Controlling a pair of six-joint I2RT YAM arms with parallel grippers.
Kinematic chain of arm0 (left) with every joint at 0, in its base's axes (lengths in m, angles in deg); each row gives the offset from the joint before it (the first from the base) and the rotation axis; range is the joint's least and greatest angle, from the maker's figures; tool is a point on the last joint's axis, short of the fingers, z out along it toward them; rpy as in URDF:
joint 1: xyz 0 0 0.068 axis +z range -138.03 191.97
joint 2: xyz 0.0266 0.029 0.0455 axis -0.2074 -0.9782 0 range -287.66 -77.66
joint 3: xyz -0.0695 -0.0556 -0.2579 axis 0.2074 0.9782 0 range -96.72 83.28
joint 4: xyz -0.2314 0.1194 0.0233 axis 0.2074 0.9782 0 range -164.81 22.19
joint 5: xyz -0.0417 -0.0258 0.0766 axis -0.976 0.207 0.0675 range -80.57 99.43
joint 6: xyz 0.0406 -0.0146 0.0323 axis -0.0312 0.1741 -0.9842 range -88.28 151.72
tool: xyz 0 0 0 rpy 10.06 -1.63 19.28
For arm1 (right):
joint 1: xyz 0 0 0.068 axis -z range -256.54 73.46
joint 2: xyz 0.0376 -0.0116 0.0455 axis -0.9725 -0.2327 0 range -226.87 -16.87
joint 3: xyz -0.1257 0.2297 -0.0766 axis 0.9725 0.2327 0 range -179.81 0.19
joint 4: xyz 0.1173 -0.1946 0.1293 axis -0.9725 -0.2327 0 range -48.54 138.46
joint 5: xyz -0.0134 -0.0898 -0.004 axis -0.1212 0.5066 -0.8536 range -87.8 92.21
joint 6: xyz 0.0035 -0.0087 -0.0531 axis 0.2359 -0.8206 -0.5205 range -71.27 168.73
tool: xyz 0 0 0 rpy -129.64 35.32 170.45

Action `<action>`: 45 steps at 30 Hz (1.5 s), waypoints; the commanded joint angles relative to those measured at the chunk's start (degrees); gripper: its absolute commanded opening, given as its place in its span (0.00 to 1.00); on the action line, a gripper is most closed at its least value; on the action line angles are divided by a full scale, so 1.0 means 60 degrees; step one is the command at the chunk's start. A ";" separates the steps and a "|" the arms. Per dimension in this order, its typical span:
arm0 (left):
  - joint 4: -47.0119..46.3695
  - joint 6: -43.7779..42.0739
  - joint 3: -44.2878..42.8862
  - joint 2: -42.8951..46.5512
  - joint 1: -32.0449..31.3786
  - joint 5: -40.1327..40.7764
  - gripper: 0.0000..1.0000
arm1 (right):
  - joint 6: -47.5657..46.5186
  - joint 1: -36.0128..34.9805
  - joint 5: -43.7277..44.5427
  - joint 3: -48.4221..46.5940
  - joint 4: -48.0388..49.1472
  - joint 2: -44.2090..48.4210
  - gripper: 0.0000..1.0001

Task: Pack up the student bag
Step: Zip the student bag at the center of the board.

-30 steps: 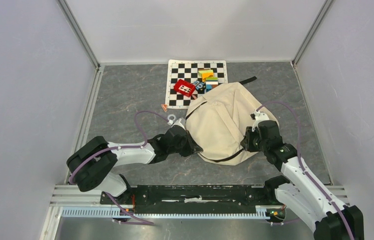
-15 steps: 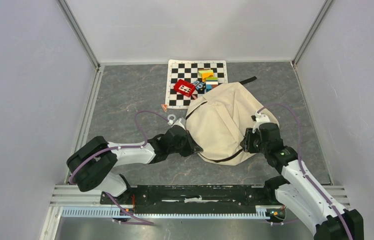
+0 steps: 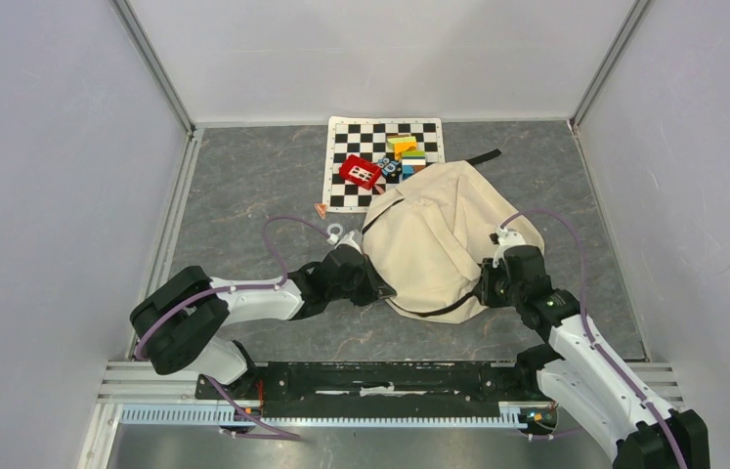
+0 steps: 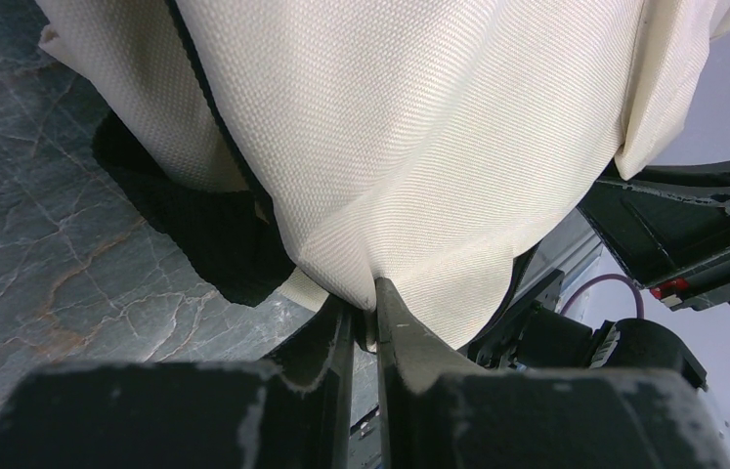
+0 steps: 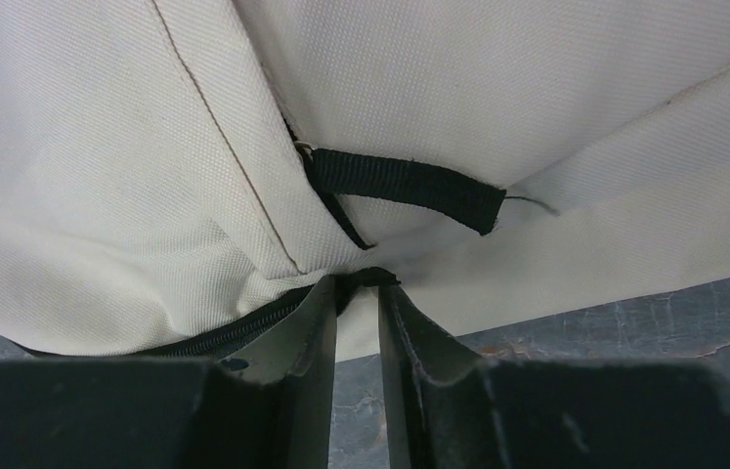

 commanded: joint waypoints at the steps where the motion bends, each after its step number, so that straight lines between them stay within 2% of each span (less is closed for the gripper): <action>1: -0.0291 0.0079 -0.0198 0.0179 0.0011 -0.0096 0.17 | -0.0080 0.0027 0.0079 0.0041 0.0139 0.0070 0.28; 4: -0.0311 0.0098 -0.0188 0.0173 0.0013 -0.0093 0.17 | -0.0141 0.0032 0.0084 -0.0080 0.0209 0.0023 0.29; 8: -0.0314 0.0094 -0.0184 0.0192 0.0011 -0.0096 0.16 | -0.0295 0.0033 0.0140 -0.0231 0.0227 0.0061 0.13; 13: -0.0313 0.0082 -0.0169 0.0205 0.0012 -0.0086 0.11 | -0.0490 0.0018 0.0317 -0.0307 0.0003 0.0283 0.00; 16: -0.0307 0.0117 -0.0159 0.0224 -0.0004 -0.0053 0.03 | -0.0447 -0.0011 0.0209 -0.0264 -0.0025 0.0506 0.00; 24: -0.0314 0.0251 -0.0375 0.0038 -0.0018 0.0048 0.02 | -0.0221 -0.0547 0.0125 -0.0169 0.0052 0.0851 0.00; 39: -0.0063 0.0373 -0.0620 0.0155 -0.0019 0.0560 0.02 | 0.1241 -0.4244 0.1534 -0.0213 0.1401 -0.0123 0.00; 45: -0.0043 0.0369 -0.0699 0.0103 -0.0018 0.0577 0.02 | 0.1793 -0.6124 0.2336 -0.0622 0.1956 -0.0941 0.00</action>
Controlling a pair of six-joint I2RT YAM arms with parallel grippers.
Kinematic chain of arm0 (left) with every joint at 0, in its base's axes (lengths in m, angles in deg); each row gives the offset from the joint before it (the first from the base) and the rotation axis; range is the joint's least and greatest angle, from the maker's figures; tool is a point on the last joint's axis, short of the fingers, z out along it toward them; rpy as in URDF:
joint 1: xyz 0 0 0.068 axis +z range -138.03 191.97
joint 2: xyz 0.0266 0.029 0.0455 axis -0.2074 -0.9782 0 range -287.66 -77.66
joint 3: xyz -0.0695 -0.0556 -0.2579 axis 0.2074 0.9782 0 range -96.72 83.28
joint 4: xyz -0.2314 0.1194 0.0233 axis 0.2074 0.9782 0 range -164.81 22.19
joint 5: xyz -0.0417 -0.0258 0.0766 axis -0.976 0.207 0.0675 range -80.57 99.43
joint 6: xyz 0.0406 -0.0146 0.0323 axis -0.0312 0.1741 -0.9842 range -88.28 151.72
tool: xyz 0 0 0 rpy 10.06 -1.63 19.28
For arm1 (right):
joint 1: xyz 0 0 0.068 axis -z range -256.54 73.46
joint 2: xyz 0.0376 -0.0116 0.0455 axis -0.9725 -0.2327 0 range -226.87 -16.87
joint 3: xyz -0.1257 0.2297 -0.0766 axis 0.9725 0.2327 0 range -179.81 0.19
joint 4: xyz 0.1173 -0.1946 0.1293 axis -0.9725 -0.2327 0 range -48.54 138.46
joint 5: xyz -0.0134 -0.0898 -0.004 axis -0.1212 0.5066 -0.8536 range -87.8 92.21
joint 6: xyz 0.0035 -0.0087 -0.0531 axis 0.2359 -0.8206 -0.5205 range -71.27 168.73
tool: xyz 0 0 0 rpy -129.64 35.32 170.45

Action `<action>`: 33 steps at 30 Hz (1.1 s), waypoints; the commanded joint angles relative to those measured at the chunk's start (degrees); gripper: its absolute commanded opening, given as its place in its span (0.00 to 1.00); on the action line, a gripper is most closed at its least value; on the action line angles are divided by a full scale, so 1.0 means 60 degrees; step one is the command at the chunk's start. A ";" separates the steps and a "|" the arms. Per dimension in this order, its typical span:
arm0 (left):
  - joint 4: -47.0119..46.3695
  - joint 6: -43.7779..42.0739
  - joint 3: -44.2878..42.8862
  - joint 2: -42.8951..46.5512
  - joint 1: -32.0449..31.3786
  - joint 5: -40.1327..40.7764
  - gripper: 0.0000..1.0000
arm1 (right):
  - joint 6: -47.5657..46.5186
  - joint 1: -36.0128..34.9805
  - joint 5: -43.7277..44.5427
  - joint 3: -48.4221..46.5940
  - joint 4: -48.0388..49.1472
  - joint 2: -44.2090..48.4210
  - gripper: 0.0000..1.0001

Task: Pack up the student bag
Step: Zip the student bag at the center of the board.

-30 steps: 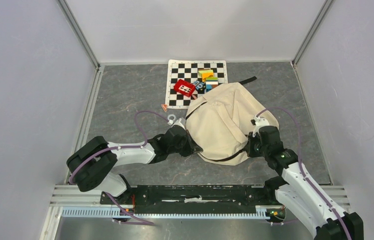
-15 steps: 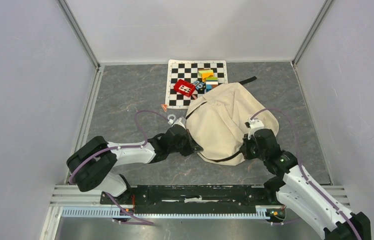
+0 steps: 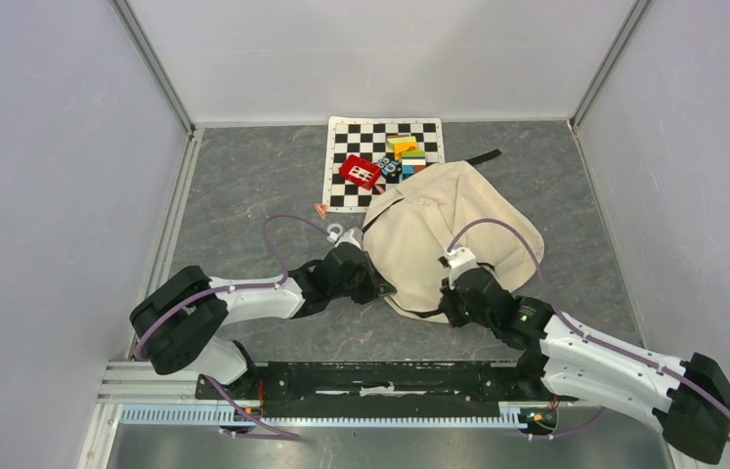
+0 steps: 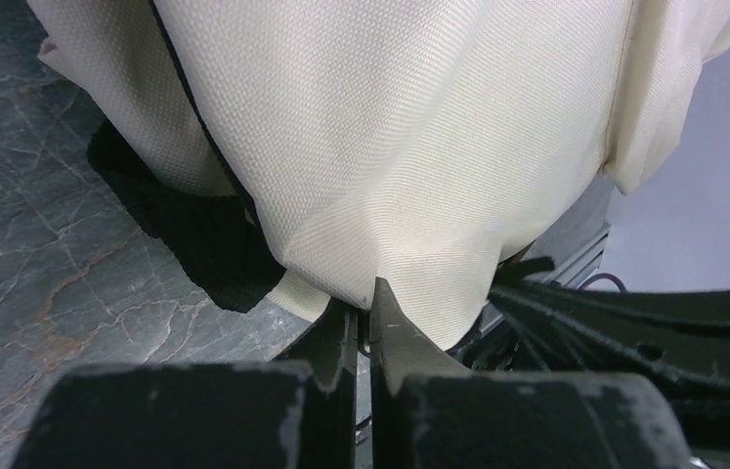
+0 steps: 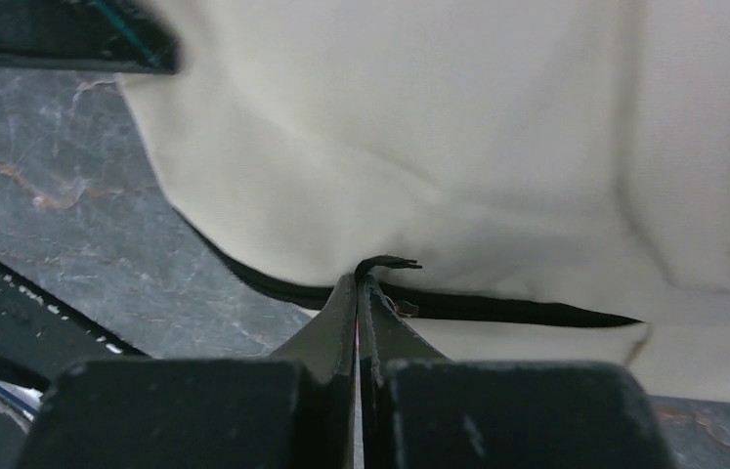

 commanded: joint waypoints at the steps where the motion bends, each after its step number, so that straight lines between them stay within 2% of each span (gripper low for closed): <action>1: -0.0279 0.0288 -0.0480 0.0089 -0.0011 0.0299 0.02 | 0.0812 -0.1386 0.0625 -0.0702 0.1080 -0.0614 0.00; 5: -0.0113 0.0223 -0.0482 0.0162 -0.0011 0.0299 0.02 | 0.1129 -0.2652 0.1363 -0.1293 0.1424 -0.1411 0.00; 9: -0.0114 0.0172 -0.0450 0.0256 -0.0011 0.0571 0.02 | 0.1236 -0.3390 0.1749 -0.1806 0.1919 -0.2306 0.00; 16: 0.0046 0.0022 -0.0229 0.0684 -0.0011 0.0815 0.02 | 0.1059 -0.3543 0.2020 -0.2912 0.2180 -0.3673 0.00; 20: 0.0742 -0.0541 -0.0159 0.1452 -0.0011 0.1302 0.22 | 0.1011 -0.3550 0.2316 -0.3251 0.2033 -0.4036 0.04; 21: 0.1076 -0.0708 -0.0162 0.1669 -0.0011 0.1486 0.32 | 0.0999 -0.3543 0.2333 -0.3346 0.1911 -0.4110 0.07; 23: 0.1709 -0.1004 -0.0129 0.2262 -0.0011 0.1903 0.43 | 0.0969 -0.3542 0.2319 -0.3501 0.1731 -0.4137 0.15; 26: 0.2609 -0.1373 0.0075 0.3209 -0.0011 0.2523 0.61 | 0.0866 -0.3537 0.2381 -0.3674 0.1520 -0.3981 0.35; 30: 0.3045 -0.1872 0.0551 0.4259 -0.0011 0.2660 0.72 | 0.0660 -0.3535 0.2840 -0.4078 0.0940 -0.3634 0.50; 33: 0.3021 -0.2249 0.0858 0.4743 -0.0011 0.2206 0.72 | 0.0377 -0.3414 0.3315 -0.4330 0.0472 -0.3358 0.59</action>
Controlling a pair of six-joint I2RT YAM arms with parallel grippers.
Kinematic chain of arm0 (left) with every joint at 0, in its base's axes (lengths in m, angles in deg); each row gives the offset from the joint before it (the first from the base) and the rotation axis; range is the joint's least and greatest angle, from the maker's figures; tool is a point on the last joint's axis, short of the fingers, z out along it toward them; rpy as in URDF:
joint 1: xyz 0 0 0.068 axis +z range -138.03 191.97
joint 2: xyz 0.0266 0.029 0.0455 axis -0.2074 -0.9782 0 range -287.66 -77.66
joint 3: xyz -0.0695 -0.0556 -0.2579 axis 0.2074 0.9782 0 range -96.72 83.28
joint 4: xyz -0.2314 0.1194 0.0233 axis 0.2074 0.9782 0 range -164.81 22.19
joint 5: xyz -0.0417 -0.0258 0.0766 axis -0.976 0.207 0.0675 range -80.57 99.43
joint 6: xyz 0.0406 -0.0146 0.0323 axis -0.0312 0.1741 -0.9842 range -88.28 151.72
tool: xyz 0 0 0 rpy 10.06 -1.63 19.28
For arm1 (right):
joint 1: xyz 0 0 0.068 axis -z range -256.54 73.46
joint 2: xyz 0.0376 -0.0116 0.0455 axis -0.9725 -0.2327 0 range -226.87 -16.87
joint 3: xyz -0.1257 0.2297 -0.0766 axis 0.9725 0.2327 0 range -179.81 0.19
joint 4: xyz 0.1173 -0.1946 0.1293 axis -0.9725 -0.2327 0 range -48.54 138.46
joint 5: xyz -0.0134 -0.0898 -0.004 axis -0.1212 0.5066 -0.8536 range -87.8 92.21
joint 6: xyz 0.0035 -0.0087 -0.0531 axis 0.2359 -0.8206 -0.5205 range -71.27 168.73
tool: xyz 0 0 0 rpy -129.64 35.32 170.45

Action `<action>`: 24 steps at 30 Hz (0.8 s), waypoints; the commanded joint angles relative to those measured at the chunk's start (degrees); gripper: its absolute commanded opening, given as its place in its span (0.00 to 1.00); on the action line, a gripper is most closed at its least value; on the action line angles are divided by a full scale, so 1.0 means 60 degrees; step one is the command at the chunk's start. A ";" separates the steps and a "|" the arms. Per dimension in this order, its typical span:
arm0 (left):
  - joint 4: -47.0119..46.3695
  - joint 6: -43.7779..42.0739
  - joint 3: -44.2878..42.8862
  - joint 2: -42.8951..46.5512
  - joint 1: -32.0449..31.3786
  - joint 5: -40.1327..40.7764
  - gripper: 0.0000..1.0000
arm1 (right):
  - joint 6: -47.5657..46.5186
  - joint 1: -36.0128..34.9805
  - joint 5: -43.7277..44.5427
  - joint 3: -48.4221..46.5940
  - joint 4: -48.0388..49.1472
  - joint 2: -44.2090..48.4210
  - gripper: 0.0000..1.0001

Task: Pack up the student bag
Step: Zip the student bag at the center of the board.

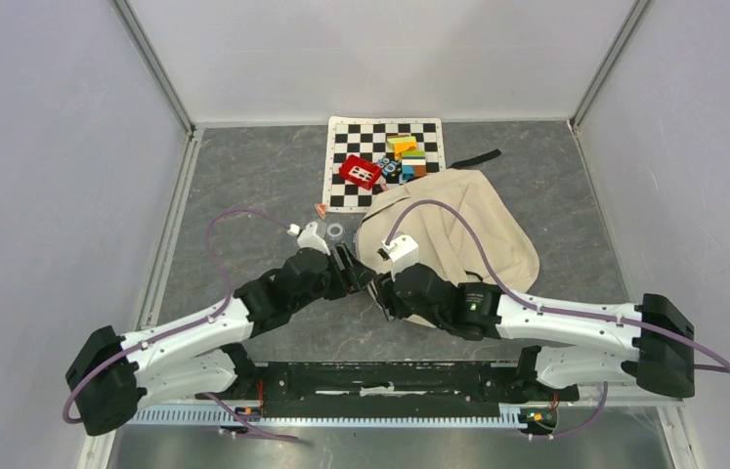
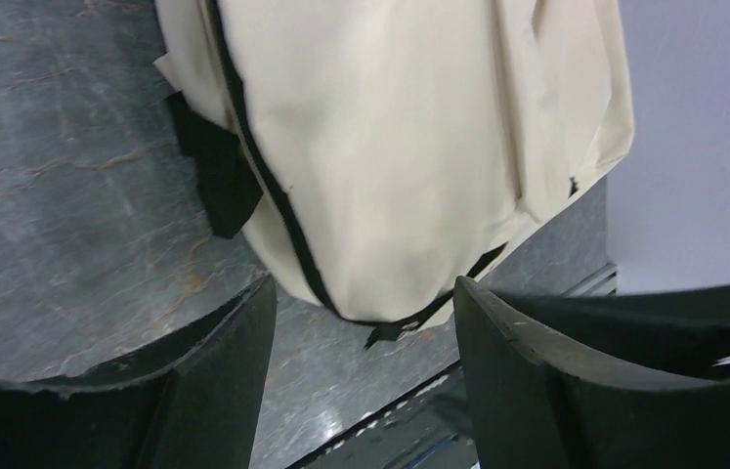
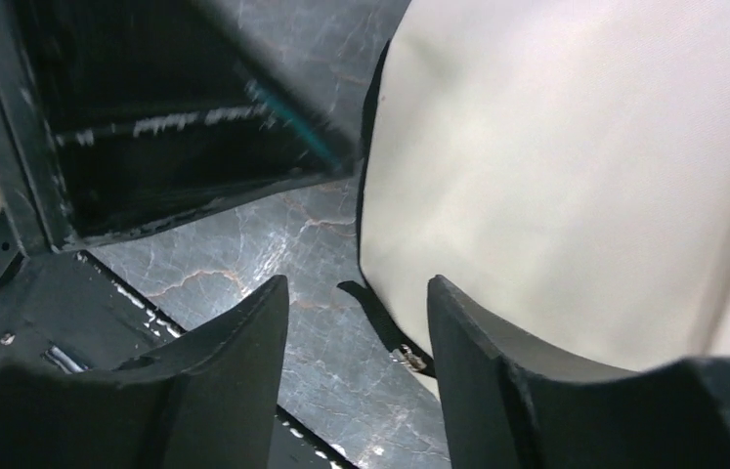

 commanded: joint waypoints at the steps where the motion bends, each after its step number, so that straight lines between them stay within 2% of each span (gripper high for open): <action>1: 0.0435 -0.1068 0.0452 0.0524 -0.0019 -0.0140 0.72 | -0.0435 0.0203 0.0947 -0.0738 -0.0559 0.0620 0.61; 6: -0.0459 -0.0914 0.0864 0.0231 -0.0271 -0.1283 0.73 | -0.0953 0.1256 0.0773 -0.0539 -0.0948 0.0988 0.70; 11: -0.1967 -0.0744 0.0985 -0.0493 -0.0722 -0.1556 0.72 | -0.1273 0.2234 0.0200 0.0065 -0.0992 0.1622 0.77; 13: -0.2347 -0.0720 0.0927 -0.0831 -0.0794 -0.1600 0.67 | -0.1314 0.2376 0.0167 0.0294 -0.0993 0.1946 0.78; 16: -0.2713 -0.0513 0.0776 -0.1401 -0.0830 -0.1593 0.50 | -0.1240 0.2463 0.0072 0.0625 -0.0984 0.2354 0.78; 17: -0.2793 -0.0440 0.0720 -0.1552 -0.0832 -0.1600 0.47 | -0.1209 0.2468 0.0039 0.0728 -0.0994 0.2435 0.78; 24: -0.2807 -0.0188 0.0489 -0.2198 -0.0868 -0.1325 0.39 | -0.0798 0.2480 -0.0231 0.1208 -0.0910 0.2779 0.78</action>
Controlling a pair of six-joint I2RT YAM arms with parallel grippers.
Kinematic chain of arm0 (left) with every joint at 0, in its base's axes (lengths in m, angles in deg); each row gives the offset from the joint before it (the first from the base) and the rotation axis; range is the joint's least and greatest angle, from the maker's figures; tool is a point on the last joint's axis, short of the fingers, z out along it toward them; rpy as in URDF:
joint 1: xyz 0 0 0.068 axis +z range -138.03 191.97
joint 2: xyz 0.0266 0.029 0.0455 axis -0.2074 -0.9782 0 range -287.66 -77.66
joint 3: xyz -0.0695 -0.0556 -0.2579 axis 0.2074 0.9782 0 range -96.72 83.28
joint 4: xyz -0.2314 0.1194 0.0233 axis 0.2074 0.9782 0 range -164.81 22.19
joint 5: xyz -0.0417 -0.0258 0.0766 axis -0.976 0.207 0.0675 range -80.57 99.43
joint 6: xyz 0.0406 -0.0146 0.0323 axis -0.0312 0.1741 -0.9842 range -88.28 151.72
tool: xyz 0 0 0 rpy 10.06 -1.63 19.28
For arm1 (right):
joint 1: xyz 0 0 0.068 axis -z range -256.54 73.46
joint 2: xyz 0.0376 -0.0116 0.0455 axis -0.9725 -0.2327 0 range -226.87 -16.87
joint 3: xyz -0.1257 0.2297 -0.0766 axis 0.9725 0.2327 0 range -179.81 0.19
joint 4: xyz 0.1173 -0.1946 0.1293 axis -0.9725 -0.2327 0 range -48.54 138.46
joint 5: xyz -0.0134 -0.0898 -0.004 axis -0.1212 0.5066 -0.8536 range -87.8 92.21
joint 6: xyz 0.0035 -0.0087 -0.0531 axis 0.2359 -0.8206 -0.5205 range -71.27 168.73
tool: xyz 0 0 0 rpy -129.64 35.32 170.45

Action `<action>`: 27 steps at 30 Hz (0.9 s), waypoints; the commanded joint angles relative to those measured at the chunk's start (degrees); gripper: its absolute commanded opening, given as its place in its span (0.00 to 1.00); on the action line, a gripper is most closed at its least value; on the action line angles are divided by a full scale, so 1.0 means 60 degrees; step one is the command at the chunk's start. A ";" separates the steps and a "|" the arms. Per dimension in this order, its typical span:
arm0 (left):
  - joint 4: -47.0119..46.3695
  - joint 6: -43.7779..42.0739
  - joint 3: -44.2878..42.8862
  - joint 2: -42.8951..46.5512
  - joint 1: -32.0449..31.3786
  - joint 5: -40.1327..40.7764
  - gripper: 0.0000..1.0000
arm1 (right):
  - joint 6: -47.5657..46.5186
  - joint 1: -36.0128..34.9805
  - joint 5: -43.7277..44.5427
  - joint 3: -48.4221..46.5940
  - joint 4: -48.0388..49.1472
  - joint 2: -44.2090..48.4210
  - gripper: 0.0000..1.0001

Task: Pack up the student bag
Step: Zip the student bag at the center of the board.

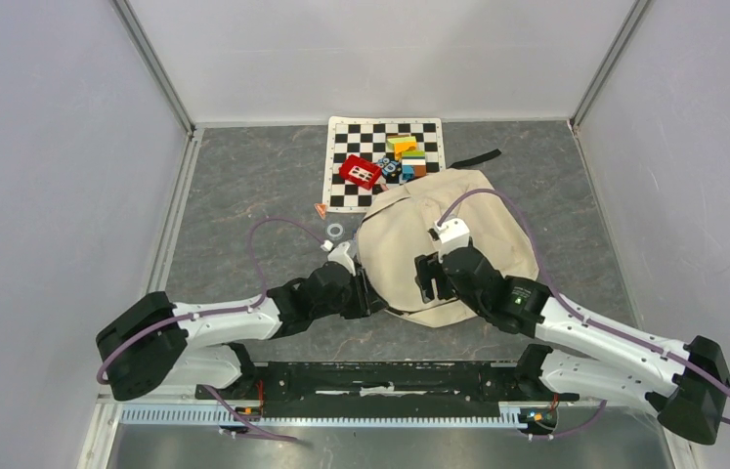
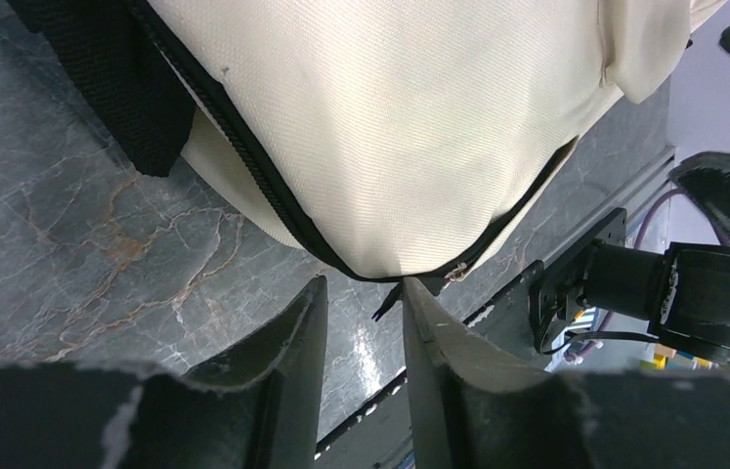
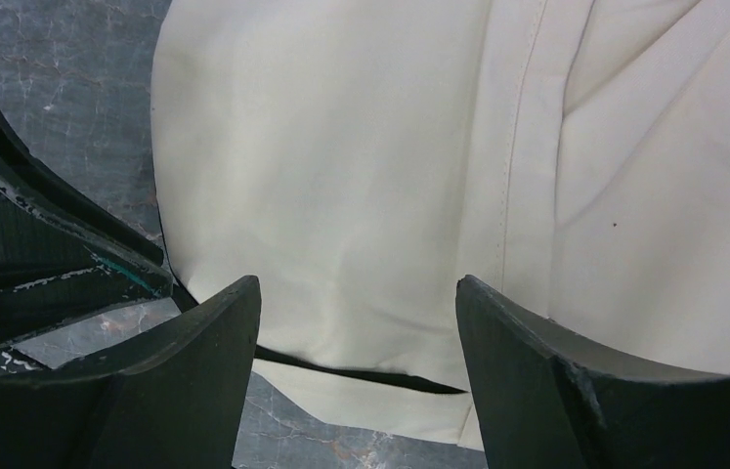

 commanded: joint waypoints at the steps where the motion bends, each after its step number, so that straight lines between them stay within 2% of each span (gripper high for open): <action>1: -0.0676 0.0258 -0.0421 -0.0143 -0.0099 0.0233 0.37 | 0.0257 0.0036 -0.0245 0.0255 0.0254 0.0230 0.78; 11: -0.1027 0.0397 -0.0418 -0.0371 -0.0370 0.0166 0.32 | 0.0251 0.0040 -0.0332 0.0305 0.0346 -0.0093 0.78; 20: -0.1168 0.0524 -0.0298 -0.0167 -0.0464 0.0348 0.06 | -0.0087 0.0032 -0.0457 0.0252 0.0381 -0.0246 0.78; 24: -0.1054 0.0567 -0.0122 0.0173 -0.0461 0.0347 0.06 | -0.0844 0.0026 -0.0542 0.0184 0.0331 -0.0147 0.83; 27: -0.1004 0.0635 0.0124 0.0380 -0.0458 0.0388 0.21 | -0.1321 0.0037 -0.0669 0.0127 0.0261 -0.0129 0.86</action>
